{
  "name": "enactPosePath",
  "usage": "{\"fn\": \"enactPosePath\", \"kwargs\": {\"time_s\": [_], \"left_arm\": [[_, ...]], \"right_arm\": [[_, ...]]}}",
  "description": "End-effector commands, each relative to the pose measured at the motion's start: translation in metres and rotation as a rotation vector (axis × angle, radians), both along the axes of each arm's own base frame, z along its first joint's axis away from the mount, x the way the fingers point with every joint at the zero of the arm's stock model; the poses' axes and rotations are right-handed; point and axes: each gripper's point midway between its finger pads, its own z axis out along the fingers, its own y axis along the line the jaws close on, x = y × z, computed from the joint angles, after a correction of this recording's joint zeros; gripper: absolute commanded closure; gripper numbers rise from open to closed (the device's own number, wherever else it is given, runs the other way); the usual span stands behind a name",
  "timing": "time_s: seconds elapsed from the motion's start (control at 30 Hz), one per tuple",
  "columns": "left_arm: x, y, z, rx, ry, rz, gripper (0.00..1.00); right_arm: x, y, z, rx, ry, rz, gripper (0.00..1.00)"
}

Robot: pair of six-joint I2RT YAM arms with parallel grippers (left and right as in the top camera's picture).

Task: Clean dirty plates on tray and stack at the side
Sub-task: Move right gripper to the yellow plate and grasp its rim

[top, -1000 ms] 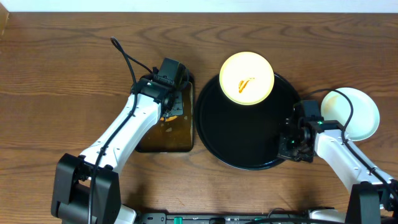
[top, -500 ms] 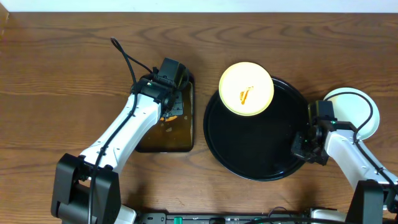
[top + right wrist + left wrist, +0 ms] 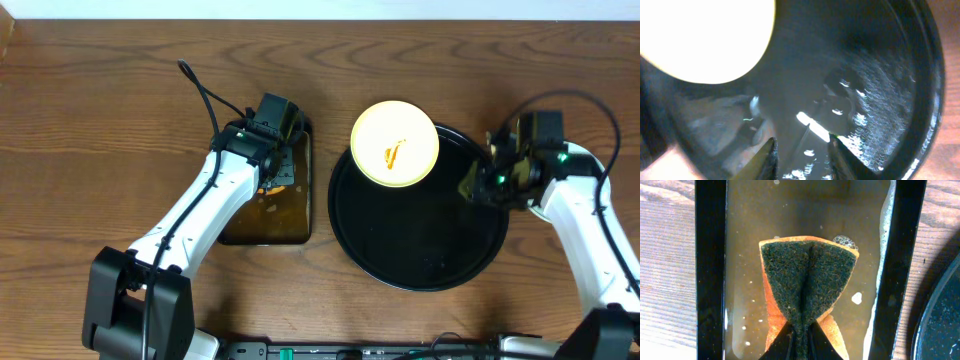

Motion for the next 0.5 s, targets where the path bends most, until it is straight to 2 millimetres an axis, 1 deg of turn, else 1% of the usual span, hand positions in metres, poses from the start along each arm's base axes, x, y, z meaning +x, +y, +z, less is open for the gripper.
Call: {"fn": "enactPosePath", "kwargs": {"time_s": [0.0, 0.1, 0.2, 0.3, 0.37, 0.47], "left_arm": [[0.002, 0.002, 0.001, 0.006, -0.004, 0.001, 0.91], [0.003, 0.002, 0.001, 0.005, -0.006, 0.001, 0.91], [0.003, 0.002, 0.001, 0.005, -0.006, 0.001, 0.91], [0.003, 0.002, 0.001, 0.005, -0.006, 0.001, 0.91], [0.003, 0.001, 0.001, 0.004, -0.007, 0.001, 0.91], [0.003, 0.002, 0.001, 0.005, -0.006, 0.001, 0.91]], "right_arm": [[0.015, 0.024, 0.043, 0.056, -0.092, 0.139, 0.60], [0.024, 0.023, 0.064, 0.040, -0.119, 0.143, 0.58], [0.037, 0.018, 0.076, -0.008, -0.144, 0.168, 0.58], [0.048, 0.016, 0.086, -0.024, -0.119, 0.202, 0.56], [0.058, 0.017, 0.089, -0.025, -0.112, 0.208, 0.55], [0.073, 0.022, 0.079, -0.005, -0.110, 0.200, 0.54]]}}
